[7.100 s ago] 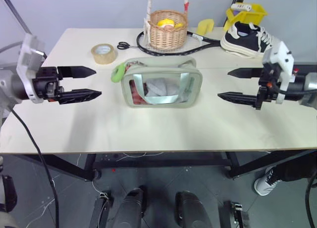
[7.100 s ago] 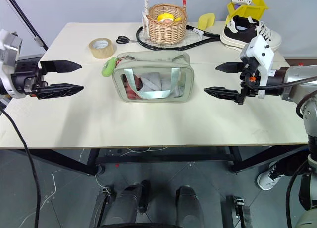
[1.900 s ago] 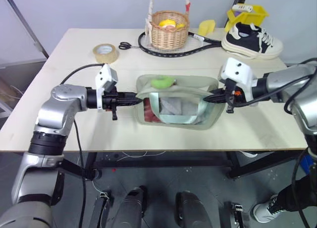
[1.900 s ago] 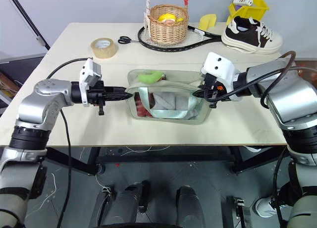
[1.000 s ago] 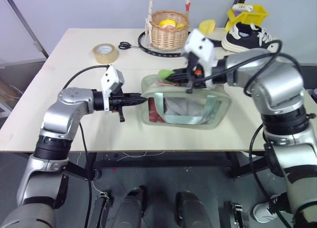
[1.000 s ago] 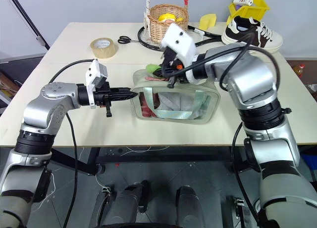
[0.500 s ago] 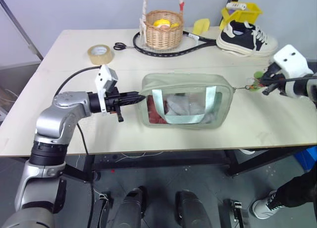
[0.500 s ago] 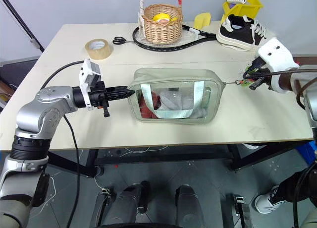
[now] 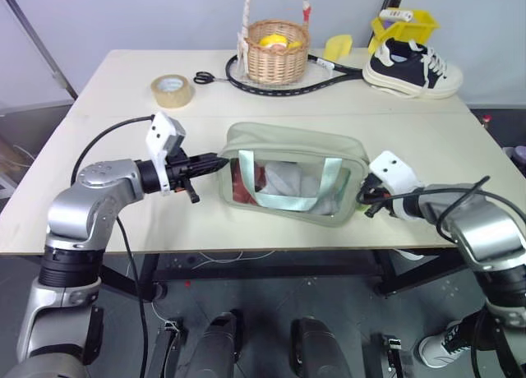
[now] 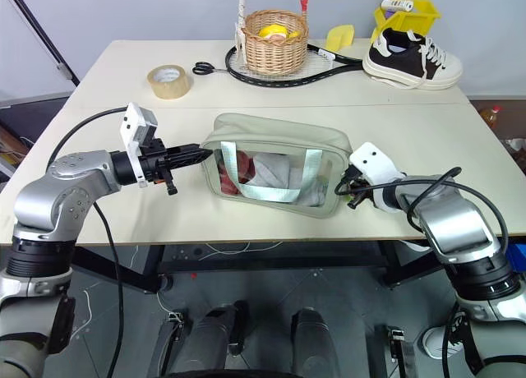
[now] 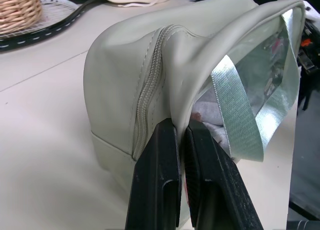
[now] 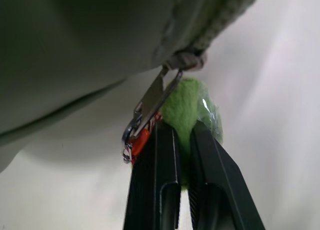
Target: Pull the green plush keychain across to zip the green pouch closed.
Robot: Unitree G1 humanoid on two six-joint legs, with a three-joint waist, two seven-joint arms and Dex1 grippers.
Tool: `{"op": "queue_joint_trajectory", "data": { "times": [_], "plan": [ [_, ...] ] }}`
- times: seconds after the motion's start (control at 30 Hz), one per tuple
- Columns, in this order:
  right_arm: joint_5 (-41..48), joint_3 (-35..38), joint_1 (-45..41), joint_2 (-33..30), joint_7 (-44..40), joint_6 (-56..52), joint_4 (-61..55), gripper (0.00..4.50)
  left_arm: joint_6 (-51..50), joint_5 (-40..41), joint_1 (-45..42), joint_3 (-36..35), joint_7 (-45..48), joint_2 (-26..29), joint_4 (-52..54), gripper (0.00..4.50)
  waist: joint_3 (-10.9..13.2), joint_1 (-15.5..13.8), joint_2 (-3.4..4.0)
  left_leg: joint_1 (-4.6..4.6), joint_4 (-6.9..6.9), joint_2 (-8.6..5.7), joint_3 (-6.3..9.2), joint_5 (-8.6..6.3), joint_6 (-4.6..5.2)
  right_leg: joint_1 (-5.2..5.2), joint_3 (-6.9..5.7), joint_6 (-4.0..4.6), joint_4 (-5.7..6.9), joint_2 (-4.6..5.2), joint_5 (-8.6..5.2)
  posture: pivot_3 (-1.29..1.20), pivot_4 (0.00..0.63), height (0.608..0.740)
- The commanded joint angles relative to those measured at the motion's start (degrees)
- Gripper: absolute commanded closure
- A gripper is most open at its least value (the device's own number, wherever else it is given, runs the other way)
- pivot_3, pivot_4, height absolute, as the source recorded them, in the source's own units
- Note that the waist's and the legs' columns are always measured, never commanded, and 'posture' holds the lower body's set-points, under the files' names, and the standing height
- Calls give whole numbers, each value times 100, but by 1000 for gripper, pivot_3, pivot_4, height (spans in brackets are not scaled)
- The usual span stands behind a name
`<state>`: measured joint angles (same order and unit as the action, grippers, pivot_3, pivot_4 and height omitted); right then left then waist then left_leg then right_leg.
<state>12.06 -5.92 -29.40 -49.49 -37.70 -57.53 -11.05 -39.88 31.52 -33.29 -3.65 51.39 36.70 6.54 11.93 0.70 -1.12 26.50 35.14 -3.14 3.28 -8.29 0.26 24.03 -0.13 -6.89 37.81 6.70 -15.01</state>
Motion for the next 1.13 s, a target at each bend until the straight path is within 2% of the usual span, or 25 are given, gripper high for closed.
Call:
{"op": "queue_joint_trajectory", "data": {
  "times": [0.03, 0.2, 0.23, 0.47, 0.6, 0.7, 0.8, 0.93, 1.13],
  "plan": [
    [131, 534, -394, -188, -125, -58, 194, 2842, -23, 180, -21, -209, -59, 12, 304, 4500, 0, -6, 1, 2, -1, -1, -1, 0, 0, 0, 0, 0, -3, 1, 0, 0, 150, 724],
    [496, 1293, -1055, -236, -208, -208, 567, 230, -74, 266, 62, -181, -86, 39, 504, 4500, 1, -8, 1, 3, -7, -1, -1, 0, 0, -4, 0, -1, -21, 0, 1, 0, 150, 724],
    [598, 1406, -1130, -312, -316, -214, 552, 48, -83, 284, 74, -184, -94, 48, 531, 4500, 1, -8, 1, 4, -9, -1, -1, 0, 0, -4, 0, -1, -24, 1, 1, 0, 150, 724],
    [1732, 2014, -951, -700, -1606, 127, -220, 48, -120, 445, 48, -261, 253, 330, 598, 4500, 1, 3, 1, 5, -14, -1, 0, -1, 2, -14, -5, -1, -45, 0, 1, 0, 150, 724],
    [2075, 1921, -536, -837, -2134, 375, -653, 0, -531, 1076, -28, -490, 949, 863, 650, 2991, 1, 15, 2, 3, -16, 4, 1, -4, 4, -18, -7, 0, -50, -2, 1, 0, 150, 724],
    [2079, 1861, -435, -916, -2213, 537, -626, 0, -631, 1307, -152, -653, 1417, 1322, 506, 1469, 2, 5, 3, 1, -15, 3, -1, -5, 2, -20, -6, 2, -55, 4, 0, 0, 150, 724],
    [2142, 1964, -402, -1024, -2299, 592, -517, 0, -390, 1190, -184, -747, 2014, 1891, 191, 117, 2, 6, 4, 0, -15, 4, 0, -11, -8, -27, -6, 8, -67, 8, 2, 0, 150, 724],
    [2192, 2199, -234, -1355, -2551, 712, -388, 0, 174, 809, -315, -599, 2619, 2390, -368, 26, 3, -16, 6, 2, -28, 4, -1, -13, -11, -23, -6, 10, -81, 14, 1, 0, 150, 724],
    [2278, 2410, -1, -1635, -2725, 797, -340, 0, 175, 759, -643, -493, 2894, 2368, -755, 26, 3, -8, 6, 11, -34, 3, -2, -14, -11, -15, -4, 10, -88, 21, 1, 0, 150, 724]
  ]
}}
